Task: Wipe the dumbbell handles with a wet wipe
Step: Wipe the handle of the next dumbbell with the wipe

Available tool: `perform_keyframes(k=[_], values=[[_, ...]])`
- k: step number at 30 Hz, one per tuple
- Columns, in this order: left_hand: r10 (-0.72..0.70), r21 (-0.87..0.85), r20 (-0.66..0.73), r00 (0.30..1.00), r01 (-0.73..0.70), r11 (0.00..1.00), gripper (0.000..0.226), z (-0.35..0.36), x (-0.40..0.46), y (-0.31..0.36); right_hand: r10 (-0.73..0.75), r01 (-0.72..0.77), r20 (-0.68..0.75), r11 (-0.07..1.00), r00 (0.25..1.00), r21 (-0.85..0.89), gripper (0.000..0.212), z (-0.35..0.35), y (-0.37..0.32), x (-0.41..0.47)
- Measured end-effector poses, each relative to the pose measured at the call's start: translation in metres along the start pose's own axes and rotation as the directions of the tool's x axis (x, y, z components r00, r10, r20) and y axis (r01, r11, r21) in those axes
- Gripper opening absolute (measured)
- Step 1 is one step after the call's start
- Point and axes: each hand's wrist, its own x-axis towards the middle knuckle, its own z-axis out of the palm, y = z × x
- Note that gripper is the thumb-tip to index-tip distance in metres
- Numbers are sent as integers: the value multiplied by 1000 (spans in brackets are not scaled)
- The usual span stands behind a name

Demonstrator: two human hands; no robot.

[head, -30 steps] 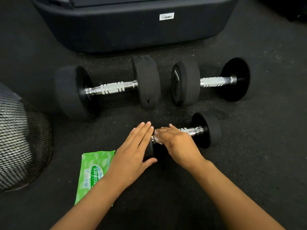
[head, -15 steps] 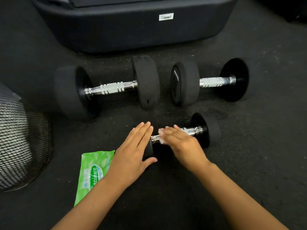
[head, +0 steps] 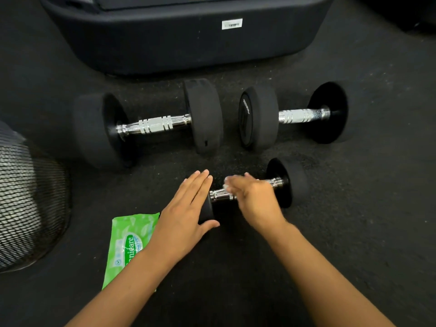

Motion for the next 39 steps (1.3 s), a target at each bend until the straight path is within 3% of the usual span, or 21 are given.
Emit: perform_keyframes(k=[3, 7, 12, 16, 21, 24, 29, 32, 35, 39], values=[[-11, -22, 13, 1000, 11, 1000, 100, -1, 0, 1, -195, 198, 42, 975, 980, -99, 35, 1, 6, -18], [-9, -20, -13, 1000, 8, 1000, 99, 2, 0, 1, -182, 183, 18, 979, 983, -87, 31, 6, 3, -5], [-7, -32, -2, 1000, 7, 999, 99, 1, -1, 0, -369, 363, 4, 913, 929, -187, 32, 13, 17, -20], [-17, -44, -29, 999, 16, 999, 97, 3, -1, 0, -379, 358, -62, 907, 923, -224, 30, 22, 10, -13], [-9, -68, -24, 1000, 7, 998, 98, 3, -2, 1, -501, 468, -79, 846, 862, -255, 30, 14, 31, -26], [-13, -67, -41, 999, 11, 998, 97, 5, -2, 1, -450, 410, -121, 875, 885, -258, 27, 17, 22, -18], [-15, -74, -16, 1000, 14, 997, 100, 3, -2, -1, -448, 426, -73, 881, 891, -205, 29, 13, 22, -27], [-12, -61, -9, 1000, 11, 998, 99, 4, -4, 0, -275, 246, -130, 948, 953, -201, 27, -8, 31, -23], [-19, -65, -13, 1000, 18, 998, 99, 4, -2, -1, -67, 61, -111, 996, 992, -61, 18, -6, 13, -5], [-19, -66, 8, 1000, 19, 998, 99, 2, -2, -1, -222, 212, -55, 966, 973, -147, 24, -5, 22, -21]])
